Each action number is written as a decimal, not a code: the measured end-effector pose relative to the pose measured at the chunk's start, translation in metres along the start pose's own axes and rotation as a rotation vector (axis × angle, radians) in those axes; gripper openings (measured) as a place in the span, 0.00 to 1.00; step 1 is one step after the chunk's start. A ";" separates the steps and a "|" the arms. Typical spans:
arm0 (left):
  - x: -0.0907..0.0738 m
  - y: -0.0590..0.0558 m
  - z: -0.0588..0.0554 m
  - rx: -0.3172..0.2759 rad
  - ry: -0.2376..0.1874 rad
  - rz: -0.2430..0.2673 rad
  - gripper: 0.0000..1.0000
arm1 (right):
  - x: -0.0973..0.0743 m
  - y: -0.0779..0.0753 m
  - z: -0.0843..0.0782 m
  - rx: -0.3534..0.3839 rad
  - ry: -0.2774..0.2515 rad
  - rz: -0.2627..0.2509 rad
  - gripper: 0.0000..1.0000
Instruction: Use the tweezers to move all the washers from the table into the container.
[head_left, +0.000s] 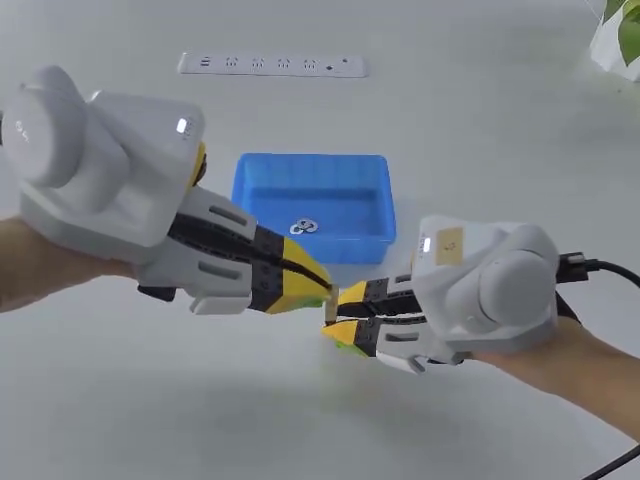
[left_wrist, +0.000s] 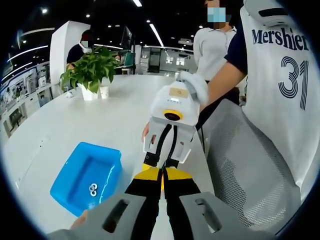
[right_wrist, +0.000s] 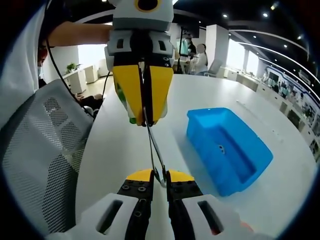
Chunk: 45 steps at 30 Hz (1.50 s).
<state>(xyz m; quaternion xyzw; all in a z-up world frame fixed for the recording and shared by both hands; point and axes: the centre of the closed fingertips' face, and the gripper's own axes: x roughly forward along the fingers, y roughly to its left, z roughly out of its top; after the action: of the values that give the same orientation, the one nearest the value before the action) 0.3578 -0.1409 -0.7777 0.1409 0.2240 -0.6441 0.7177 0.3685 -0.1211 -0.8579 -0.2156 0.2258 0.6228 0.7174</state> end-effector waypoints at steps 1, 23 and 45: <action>0.000 0.000 0.000 -0.001 -0.003 0.000 0.05 | 0.000 0.000 0.001 0.004 -0.004 0.000 0.11; 0.000 0.004 0.002 -0.001 -0.003 0.003 0.05 | 0.001 0.000 0.000 0.030 -0.005 0.007 0.09; 0.004 0.012 0.004 -0.004 0.007 -0.001 0.05 | 0.000 -0.005 -0.001 0.081 -0.014 0.019 0.10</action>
<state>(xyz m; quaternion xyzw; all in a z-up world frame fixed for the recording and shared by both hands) 0.3705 -0.1445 -0.7775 0.1418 0.2278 -0.6436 0.7168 0.3729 -0.1228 -0.8585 -0.1798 0.2479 0.6214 0.7211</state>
